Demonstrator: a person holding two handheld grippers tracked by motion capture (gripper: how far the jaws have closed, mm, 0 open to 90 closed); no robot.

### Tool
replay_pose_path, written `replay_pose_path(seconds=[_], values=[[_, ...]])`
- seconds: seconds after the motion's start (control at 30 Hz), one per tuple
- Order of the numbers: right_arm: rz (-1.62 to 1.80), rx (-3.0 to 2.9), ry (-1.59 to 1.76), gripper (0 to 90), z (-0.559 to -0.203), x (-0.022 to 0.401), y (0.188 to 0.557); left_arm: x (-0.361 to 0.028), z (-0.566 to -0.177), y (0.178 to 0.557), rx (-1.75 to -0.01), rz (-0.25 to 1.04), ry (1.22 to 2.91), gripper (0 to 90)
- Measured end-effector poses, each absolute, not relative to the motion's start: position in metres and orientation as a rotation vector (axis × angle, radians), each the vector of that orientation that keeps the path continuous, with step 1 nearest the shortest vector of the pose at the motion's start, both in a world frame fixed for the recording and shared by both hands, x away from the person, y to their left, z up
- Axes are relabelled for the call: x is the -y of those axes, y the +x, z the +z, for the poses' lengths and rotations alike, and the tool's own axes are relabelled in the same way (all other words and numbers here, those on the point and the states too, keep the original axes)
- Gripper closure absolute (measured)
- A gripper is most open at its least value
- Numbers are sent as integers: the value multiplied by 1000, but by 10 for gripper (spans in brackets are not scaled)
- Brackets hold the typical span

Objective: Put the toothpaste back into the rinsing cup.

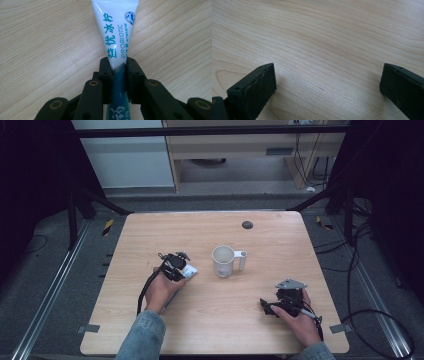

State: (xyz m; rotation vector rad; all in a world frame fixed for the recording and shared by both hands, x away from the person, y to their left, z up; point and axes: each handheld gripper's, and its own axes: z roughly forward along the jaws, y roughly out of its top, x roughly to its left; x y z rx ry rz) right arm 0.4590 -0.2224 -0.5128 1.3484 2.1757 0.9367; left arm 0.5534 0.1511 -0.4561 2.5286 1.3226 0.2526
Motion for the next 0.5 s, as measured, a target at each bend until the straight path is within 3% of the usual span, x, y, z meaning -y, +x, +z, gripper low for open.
replay_pose_path(seconds=[0.5], values=[[936,-2175,1349,8,-513,222,459,-173,-394,527,-1272,380,2324,777]])
